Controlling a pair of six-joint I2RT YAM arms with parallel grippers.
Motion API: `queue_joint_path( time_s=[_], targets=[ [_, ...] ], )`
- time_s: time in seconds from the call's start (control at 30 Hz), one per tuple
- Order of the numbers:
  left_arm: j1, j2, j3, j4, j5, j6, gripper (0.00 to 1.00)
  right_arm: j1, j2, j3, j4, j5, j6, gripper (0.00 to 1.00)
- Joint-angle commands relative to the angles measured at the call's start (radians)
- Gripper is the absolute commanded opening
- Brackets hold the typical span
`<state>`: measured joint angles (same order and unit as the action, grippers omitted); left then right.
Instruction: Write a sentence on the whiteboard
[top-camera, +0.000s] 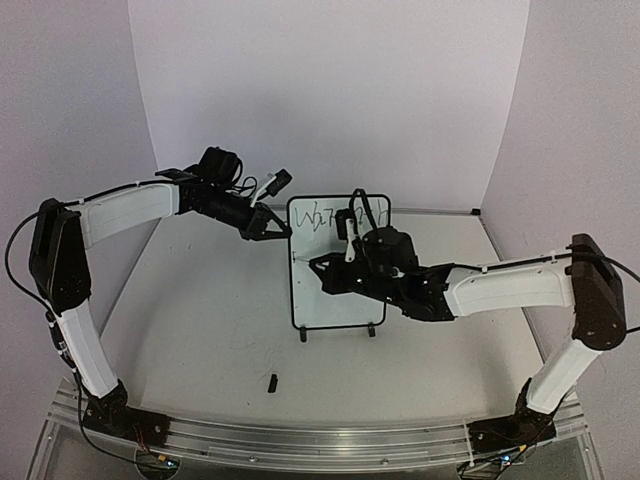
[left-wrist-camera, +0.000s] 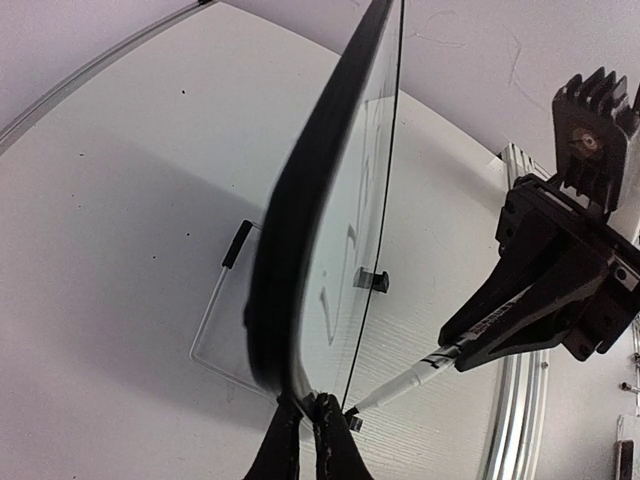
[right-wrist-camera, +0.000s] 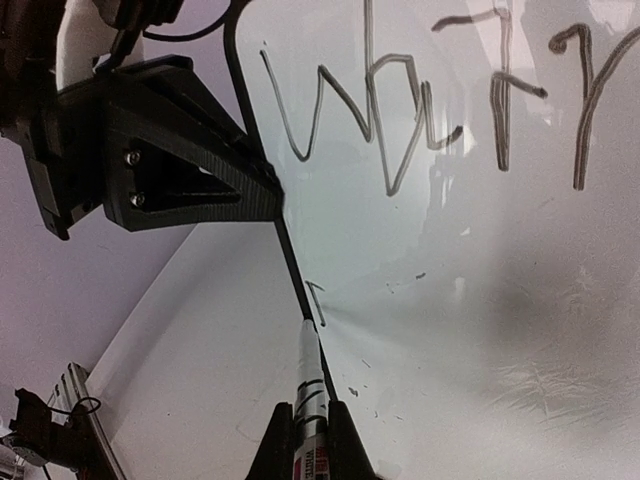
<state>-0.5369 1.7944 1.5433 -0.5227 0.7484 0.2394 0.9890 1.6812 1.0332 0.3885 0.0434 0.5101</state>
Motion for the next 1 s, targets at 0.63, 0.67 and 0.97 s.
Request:
queue_joint_path(
  time_s=[0.63, 0.67, 0.97],
  targets=[
    [-0.008, -0.024, -0.014, -0.053, -0.063, 0.062, 0.0, 0.004, 0.04, 0.105, 0.023, 0.073, -0.051, 0.0],
    [-0.008, -0.024, -0.014, -0.053, -0.063, 0.062, 0.0, 0.005, 0.04, 0.104, 0.021, 0.079, -0.048, 0.0],
    [-0.008, -0.026, -0.014, -0.053, -0.063, 0.062, 0.0, 0.005, 0.038, 0.09, -0.002, 0.15, -0.018, 0.0]
  ],
)
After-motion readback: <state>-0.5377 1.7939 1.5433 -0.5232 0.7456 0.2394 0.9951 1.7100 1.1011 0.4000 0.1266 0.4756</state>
